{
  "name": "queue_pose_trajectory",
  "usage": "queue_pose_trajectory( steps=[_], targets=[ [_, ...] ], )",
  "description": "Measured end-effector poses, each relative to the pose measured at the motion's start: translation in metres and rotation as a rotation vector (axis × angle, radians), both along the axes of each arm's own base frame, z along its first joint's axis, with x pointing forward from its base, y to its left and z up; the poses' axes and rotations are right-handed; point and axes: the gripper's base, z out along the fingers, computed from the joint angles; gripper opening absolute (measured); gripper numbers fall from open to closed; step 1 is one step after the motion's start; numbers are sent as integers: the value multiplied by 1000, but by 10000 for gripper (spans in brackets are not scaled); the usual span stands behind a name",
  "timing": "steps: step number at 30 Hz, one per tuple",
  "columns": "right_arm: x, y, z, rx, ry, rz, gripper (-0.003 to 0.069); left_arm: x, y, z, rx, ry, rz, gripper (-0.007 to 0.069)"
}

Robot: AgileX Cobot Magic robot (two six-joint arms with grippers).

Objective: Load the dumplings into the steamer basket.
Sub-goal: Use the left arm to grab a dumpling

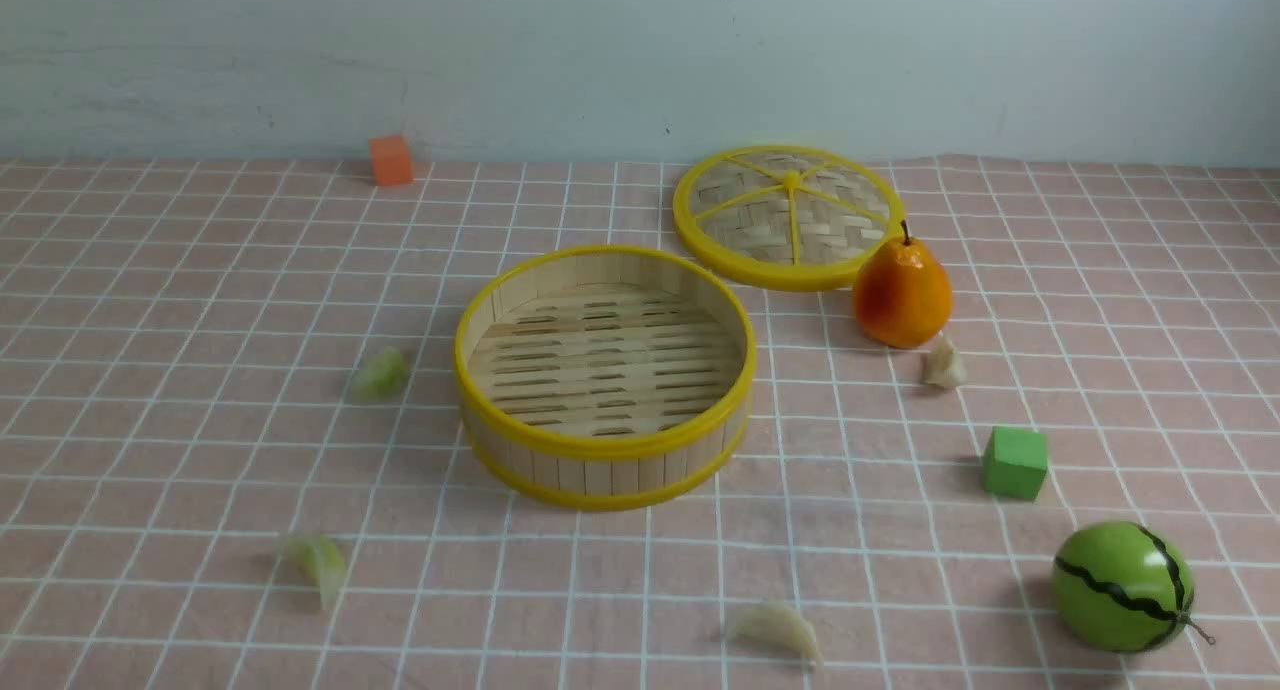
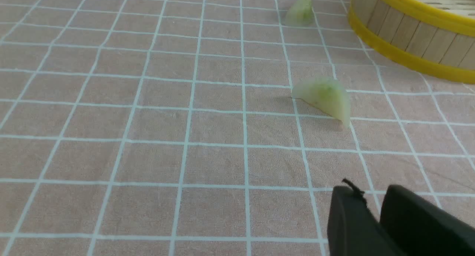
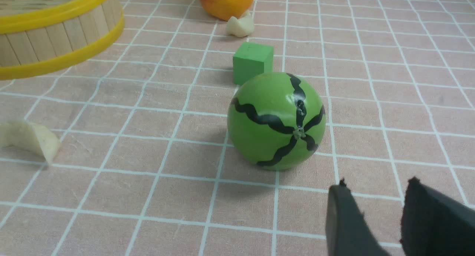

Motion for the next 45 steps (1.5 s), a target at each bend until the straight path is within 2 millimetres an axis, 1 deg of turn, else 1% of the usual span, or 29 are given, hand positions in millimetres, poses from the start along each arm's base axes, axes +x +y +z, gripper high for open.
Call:
queue_pose_trajectory(
  steps=[25,30,36,40,45],
  targets=[
    [0,0,0,0,0,0,239,0,0,0,0,0,0,146],
    [0,-3,0,-82,-5,-7,239,0,0,0,0,-2,0,156],
    [0,-4,0,-125,-8,-10,239,0,0,1,-1,-9,-1,164],
    [0,-6,0,-164,-10,-14,239,2,-1,5,-9,-57,-7,165],
    [2,-6,3,-190,-53,-12,239,4,-3,19,-33,-218,-28,165]
  ],
)
